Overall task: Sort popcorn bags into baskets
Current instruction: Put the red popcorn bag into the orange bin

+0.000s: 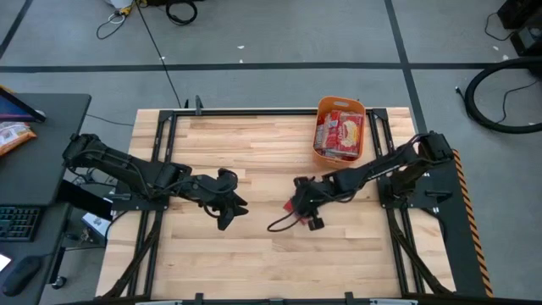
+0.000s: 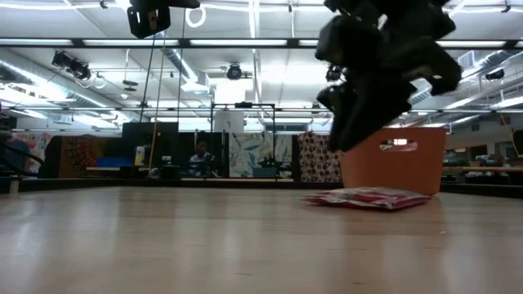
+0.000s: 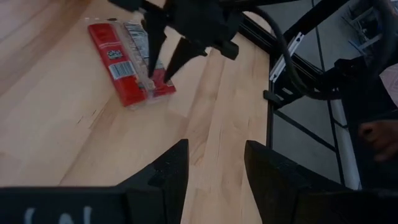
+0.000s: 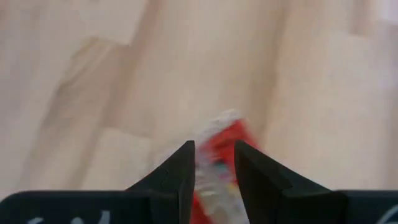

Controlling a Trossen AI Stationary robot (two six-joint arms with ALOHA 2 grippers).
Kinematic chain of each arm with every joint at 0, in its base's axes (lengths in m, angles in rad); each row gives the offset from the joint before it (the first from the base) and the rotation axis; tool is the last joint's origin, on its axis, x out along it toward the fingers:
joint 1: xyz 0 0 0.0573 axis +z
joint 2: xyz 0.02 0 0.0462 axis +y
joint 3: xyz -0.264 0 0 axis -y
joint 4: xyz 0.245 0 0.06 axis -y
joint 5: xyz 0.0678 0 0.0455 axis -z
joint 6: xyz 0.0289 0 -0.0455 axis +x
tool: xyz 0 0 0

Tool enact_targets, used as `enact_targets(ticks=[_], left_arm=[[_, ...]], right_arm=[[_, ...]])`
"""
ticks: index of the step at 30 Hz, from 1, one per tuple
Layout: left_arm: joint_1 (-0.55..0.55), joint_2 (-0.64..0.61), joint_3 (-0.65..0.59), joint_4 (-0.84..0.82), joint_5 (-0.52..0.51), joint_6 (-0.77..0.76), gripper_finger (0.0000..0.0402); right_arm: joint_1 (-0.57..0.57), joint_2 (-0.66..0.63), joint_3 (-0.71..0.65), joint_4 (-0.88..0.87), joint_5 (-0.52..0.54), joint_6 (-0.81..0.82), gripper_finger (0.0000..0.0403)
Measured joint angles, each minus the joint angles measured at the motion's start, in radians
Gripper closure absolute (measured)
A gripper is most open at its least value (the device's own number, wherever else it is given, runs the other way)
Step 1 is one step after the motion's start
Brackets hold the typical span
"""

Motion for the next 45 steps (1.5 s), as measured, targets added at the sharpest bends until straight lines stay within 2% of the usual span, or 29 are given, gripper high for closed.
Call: enact_targets(ticks=[7, 10, 15, 21, 26, 33, 45], left_arm=[[0.000, 0.000, 0.000, 0.000, -0.003, 0.000, 0.0242], [0.000, 0.000, 0.000, 0.000, -0.003, 0.000, 0.0242], [0.000, 0.000, 0.000, 0.000, -0.004, 0.000, 0.0242], [0.000, 0.000, 0.000, 0.000, -0.042, -0.001, 0.0242], [0.000, 0.001, 0.000, 0.001, -0.049, 0.000, 0.0242], [0.000, 0.003, 0.000, 0.002, -0.055, 0.000, 0.0242], [-0.001, 0.003, 0.000, 0.001, -0.056, -0.001, 0.0242]], right_arm=[[0.000, 0.000, 0.104, -0.145, 0.174, -0.024, 0.0286], [-0.014, 0.000, 0.138, -0.207, 0.202, -0.004, 0.0286], [-0.051, 0.000, 0.175, -0.293, 0.129, 0.020, 0.0279], [-0.100, 0.000, 0.177, -0.362, 0.042, 0.042, 0.0241], [-0.128, 0.000, 0.174, -0.437, -0.016, -0.090, 0.0215], [-0.134, 0.001, 0.055, -0.305, -0.034, -0.220, 0.0221], [-0.143, 0.001, -0.089, -0.199, -0.007, -0.221, 0.0231]])
